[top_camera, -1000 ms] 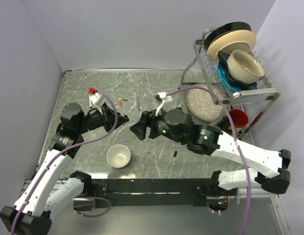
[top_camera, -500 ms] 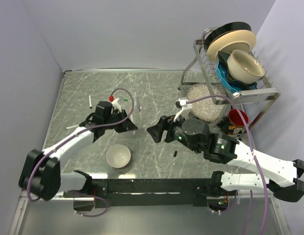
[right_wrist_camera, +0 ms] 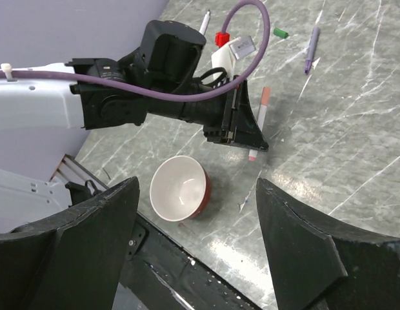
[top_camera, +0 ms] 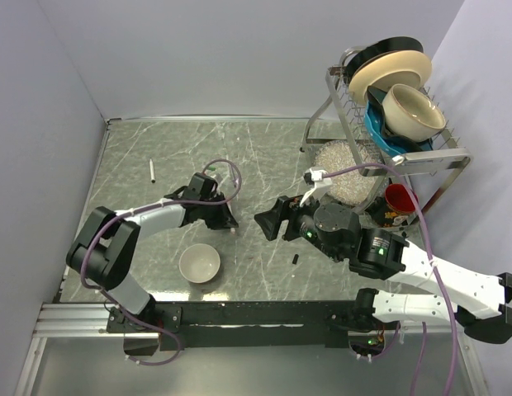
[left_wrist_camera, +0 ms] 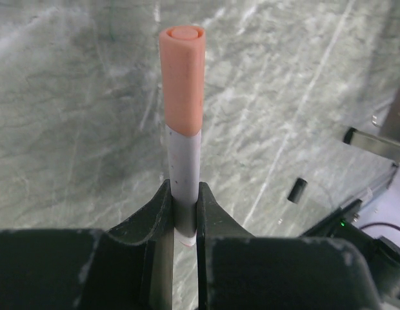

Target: Insert the pens into the pen caps

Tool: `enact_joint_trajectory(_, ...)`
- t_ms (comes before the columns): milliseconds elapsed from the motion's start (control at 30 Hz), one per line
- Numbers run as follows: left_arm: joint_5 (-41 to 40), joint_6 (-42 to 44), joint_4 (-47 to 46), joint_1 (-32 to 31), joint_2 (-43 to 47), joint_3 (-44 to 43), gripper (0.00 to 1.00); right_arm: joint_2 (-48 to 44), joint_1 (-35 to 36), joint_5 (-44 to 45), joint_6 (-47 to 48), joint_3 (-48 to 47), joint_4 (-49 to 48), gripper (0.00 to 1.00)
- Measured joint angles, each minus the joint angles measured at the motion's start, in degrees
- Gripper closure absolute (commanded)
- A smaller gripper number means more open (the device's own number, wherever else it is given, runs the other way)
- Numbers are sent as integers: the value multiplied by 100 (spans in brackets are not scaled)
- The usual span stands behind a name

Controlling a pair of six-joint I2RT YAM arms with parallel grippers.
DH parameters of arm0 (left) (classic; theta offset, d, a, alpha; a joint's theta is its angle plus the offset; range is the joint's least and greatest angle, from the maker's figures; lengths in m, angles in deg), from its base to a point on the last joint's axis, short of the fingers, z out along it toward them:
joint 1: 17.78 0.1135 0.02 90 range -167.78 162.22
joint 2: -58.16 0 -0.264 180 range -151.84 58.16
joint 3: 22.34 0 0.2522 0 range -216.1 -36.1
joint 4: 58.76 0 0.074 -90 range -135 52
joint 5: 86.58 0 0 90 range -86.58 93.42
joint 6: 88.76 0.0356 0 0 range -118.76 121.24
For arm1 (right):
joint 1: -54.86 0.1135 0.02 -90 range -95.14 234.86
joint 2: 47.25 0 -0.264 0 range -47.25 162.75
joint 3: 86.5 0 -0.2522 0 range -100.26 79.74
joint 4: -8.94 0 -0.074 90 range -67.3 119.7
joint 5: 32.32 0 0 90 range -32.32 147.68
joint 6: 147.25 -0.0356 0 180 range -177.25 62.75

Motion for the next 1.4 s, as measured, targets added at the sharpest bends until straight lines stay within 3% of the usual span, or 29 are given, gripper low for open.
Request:
enact_joint_trajectory(233,-437,26,389,-26,-94,-15,82,85,0,-7,35,-11,39,20)
enact_joint_trajectory(367,-632,85,643,-26,-103,-15,60,105,-2,-9,35,-11,83,20)
enact_joint_trajectory(433,-691,114,730,-26,-101,-15,59,105,-2,-11,33,-11,85,20)
enact_joint_trajectory(533,-835,129,922,-26,7,-87,47,98,0,-17,33,-11,105,20)
enact_joint_trajectory(733,-1239,256,1585,234,522,-546,42,-46,-2,-96,33,-9,131,20)
enact_joint_trajectory(900,-1410,603,1845,1484,903,-1239,44,-280,0,-197,50,15,125,21)
enact_joint_trajectory(1067,-1565,1003,1878,2778,527,-2061,46,-474,0,-249,63,120,125,21)
enact_joint_trajectory(1400,-1537,1574,2039,3510,-2114,-4002,53,-470,0,-487,160,122,125,21)
